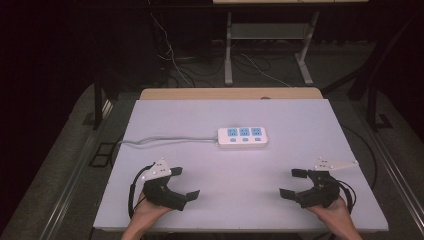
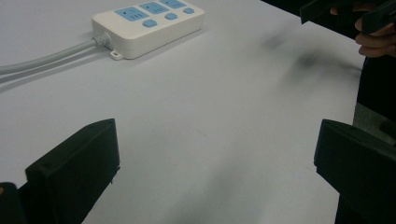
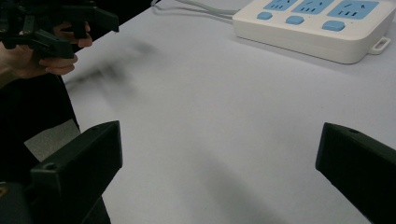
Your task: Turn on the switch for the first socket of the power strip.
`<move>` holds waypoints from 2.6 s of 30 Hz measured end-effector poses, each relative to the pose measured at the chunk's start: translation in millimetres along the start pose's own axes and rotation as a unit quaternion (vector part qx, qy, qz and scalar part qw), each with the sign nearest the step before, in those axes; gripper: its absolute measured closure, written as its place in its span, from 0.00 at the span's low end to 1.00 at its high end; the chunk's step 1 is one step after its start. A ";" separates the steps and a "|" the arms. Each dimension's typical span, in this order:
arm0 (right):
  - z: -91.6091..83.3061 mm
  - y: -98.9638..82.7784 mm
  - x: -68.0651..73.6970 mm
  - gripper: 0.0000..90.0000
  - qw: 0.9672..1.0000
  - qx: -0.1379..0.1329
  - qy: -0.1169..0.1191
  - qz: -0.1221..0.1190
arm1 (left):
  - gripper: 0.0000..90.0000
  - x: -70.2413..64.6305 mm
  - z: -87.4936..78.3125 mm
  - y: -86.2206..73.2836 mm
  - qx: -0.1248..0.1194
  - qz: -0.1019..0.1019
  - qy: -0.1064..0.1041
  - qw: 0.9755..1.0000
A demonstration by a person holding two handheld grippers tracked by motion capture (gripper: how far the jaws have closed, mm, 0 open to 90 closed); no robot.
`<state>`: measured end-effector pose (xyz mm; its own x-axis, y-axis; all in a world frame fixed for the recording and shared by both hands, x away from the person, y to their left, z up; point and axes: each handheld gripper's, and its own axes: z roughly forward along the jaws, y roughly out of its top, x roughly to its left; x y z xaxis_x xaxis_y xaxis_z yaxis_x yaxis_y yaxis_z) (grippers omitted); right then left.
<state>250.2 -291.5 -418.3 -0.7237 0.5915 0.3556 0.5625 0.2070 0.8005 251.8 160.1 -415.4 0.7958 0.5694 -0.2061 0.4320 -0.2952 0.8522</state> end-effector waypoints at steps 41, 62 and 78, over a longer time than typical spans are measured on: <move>-2.4 -0.8 -1.1 0.00 1.000 0.001 -0.010 0.001 | 0.00 0.0 25.4 56.7 0.070 0.026 -0.032 0.997; -2.8 -1.1 -1.5 0.00 1.000 0.001 -0.010 0.001 | 0.00 4.2 39.8 95.7 0.095 0.058 -0.031 0.993; -3.3 -1.4 -2.0 0.00 1.000 0.001 -0.012 0.001 | 0.00 9.3 54.4 121.5 0.117 0.079 -0.030 0.990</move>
<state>249.5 -295.4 -418.6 -0.7135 0.6095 0.3454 0.5639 0.2071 0.7995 334.8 87.8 -339.9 0.8818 0.4580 -0.1126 0.3807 -0.5504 0.7431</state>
